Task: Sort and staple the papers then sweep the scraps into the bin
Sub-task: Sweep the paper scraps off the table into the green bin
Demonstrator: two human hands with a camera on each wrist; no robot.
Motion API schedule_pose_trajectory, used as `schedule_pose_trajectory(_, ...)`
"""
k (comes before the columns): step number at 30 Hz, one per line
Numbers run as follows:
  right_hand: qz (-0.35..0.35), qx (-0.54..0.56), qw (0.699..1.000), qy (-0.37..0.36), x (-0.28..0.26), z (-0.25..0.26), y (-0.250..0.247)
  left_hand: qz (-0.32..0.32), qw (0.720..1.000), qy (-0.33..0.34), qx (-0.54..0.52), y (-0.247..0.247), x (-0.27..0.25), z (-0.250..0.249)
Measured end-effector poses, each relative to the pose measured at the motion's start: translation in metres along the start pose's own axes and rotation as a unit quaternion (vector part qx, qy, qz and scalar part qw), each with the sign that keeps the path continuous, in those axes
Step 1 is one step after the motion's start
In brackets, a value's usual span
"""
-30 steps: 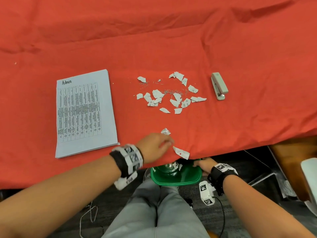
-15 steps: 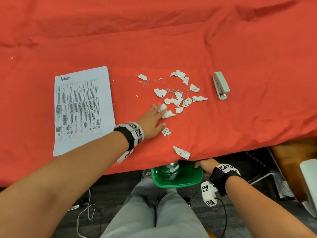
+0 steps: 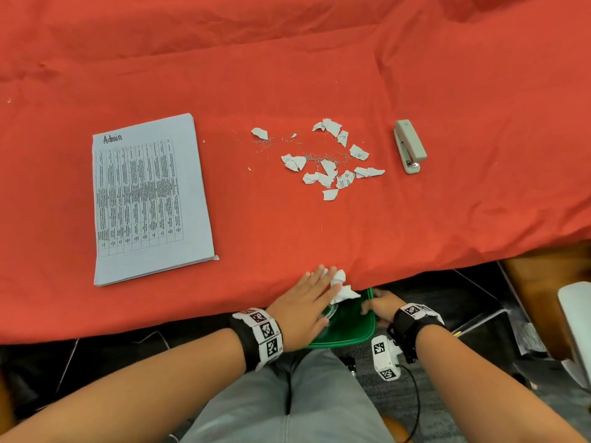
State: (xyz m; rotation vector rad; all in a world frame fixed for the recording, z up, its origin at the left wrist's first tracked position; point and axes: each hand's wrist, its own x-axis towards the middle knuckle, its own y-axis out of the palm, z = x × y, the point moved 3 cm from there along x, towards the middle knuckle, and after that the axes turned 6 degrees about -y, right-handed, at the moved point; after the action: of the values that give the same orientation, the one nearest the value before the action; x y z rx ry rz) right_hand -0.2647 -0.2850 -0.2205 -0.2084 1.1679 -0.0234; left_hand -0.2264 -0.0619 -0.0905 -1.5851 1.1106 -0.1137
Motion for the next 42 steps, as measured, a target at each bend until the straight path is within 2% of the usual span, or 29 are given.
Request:
schedule_pose_trajectory(4,0.016,0.004,1.000,-0.002,0.004,-0.005,-0.003,0.087,0.995,0.028,-0.029,0.012,-0.008,-0.004)
schedule_pose_trajectory(9,0.030,-0.042,0.999,-0.002,0.001,-0.007,-0.007,-0.009,0.995,0.055,-0.088,-0.017,-0.006,-0.007)
schedule_pose_trajectory(13,0.017,-0.101,0.995,-0.020,-0.003,-0.007,-0.009,-0.005,0.994,0.048,-0.103,-0.029,-0.003,-0.010)
schedule_pose_trajectory(15,0.016,-0.100,0.995,-0.024,-0.005,-0.008,-0.010,-0.047,0.988,0.046,-0.139,-0.048,0.005,-0.008)
schedule_pose_trajectory(18,0.008,-0.073,0.997,-0.036,-0.001,-0.015,-0.012,-0.155,0.974,-0.004,-0.163,-0.094,0.036,0.018)
schedule_pose_trajectory(20,-0.001,-0.067,0.997,-0.044,-0.004,-0.014,-0.014,-0.191,0.969,-0.056,-0.145,-0.123,0.065,0.045)
schedule_pose_trajectory(24,0.005,-0.016,0.999,-0.039,-0.014,-0.006,-0.013,-0.155,0.966,-0.172,-0.114,-0.159,0.115,0.098)
schedule_pose_trajectory(27,0.010,-0.004,0.999,-0.043,-0.008,-0.008,-0.014,-0.093,0.973,-0.197,-0.081,-0.159,0.133,0.121)
schedule_pose_trajectory(30,0.010,-0.002,0.999,-0.041,0.005,-0.015,-0.017,-0.033,0.984,-0.171,-0.046,-0.140,0.130,0.117)
schedule_pose_trajectory(33,0.011,0.000,0.999,-0.032,0.017,-0.024,-0.021,-0.016,0.996,-0.079,-0.027,-0.116,0.106,0.091)
schedule_pose_trajectory(37,0.022,-0.012,0.999,-0.029,0.066,-0.058,-0.030,0.040,0.997,0.044,-0.044,-0.086,0.058,0.056)
schedule_pose_trajectory(38,0.024,-0.029,0.999,-0.019,0.052,-0.048,-0.028,0.044,0.996,0.058,-0.056,-0.085,0.050,0.053)
schedule_pose_trajectory(40,0.012,-0.039,0.999,-0.021,0.034,-0.029,-0.025,0.005,0.994,0.055,-0.089,-0.097,0.049,0.060)
schedule_pose_trajectory(42,0.012,-0.046,0.999,-0.023,0.012,-0.011,-0.022,-0.052,0.994,-0.002,-0.099,-0.119,0.064,0.082)
